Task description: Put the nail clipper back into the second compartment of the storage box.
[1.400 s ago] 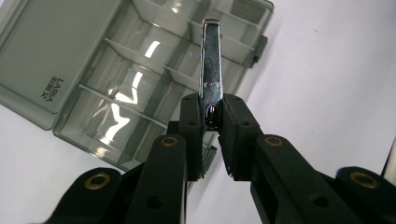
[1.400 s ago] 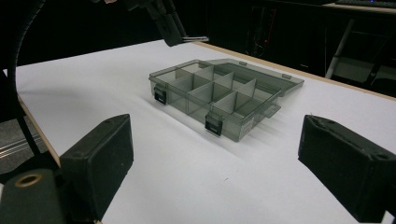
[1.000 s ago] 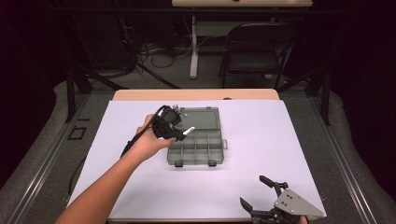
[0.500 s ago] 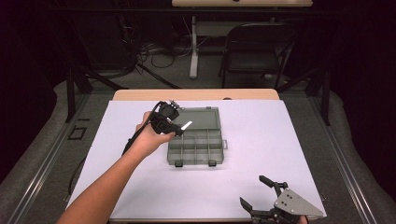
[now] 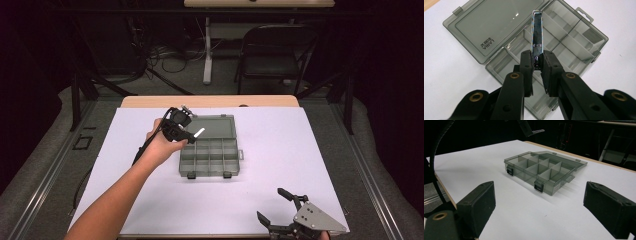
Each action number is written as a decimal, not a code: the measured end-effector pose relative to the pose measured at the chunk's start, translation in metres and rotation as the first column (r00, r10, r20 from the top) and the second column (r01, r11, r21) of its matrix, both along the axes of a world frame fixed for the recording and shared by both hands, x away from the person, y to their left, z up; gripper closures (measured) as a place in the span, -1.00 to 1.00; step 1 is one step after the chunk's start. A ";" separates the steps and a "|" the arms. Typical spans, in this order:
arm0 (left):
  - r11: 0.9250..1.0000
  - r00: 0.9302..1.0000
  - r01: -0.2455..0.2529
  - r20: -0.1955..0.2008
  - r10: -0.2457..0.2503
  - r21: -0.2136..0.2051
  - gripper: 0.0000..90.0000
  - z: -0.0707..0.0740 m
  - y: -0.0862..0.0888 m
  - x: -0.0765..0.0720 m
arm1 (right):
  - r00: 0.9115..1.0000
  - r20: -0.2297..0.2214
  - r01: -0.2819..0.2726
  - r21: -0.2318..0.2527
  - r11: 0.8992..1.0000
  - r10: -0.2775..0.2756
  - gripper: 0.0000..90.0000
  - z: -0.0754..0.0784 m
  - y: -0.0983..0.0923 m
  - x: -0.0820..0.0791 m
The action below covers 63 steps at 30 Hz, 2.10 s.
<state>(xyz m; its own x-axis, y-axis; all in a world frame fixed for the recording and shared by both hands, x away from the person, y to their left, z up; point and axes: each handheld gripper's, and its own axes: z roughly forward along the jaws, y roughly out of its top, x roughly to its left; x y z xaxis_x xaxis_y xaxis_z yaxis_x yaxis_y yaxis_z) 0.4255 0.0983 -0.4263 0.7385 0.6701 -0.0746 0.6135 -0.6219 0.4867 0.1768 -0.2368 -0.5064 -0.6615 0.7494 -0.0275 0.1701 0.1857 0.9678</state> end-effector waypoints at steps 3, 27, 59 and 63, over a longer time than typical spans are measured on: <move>1.000 1.000 -0.005 -0.004 0.005 0.003 0.76 -0.003 -0.002 0.002 | 1.000 0.002 0.000 0.000 1.000 0.000 -0.77 0.000 0.000 0.000; 0.998 0.998 -0.041 -0.049 0.043 0.049 0.76 -0.034 -0.019 0.017 | 1.000 0.002 0.000 -0.001 1.000 0.000 -0.75 0.000 -0.002 0.000; 0.992 0.983 -0.096 -0.147 0.108 0.087 0.76 -0.062 -0.026 0.023 | 1.000 0.006 -0.005 -0.008 1.000 0.005 -0.74 0.000 -0.002 0.000; 0.992 0.981 -0.101 -0.161 0.112 0.077 0.76 -0.062 -0.026 0.024 | 1.000 0.006 -0.003 -0.005 1.000 0.003 -0.74 0.000 -0.002 0.000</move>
<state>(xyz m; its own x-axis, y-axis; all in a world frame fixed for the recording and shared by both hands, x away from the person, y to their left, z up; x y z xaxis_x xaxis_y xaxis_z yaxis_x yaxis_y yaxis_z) 0.4499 0.0728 -0.4887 0.6438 0.7521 -0.1409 0.7464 -0.5766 0.3325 0.1764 -0.2391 -0.5061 -0.6634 0.7475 -0.0353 0.1642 0.1914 0.9677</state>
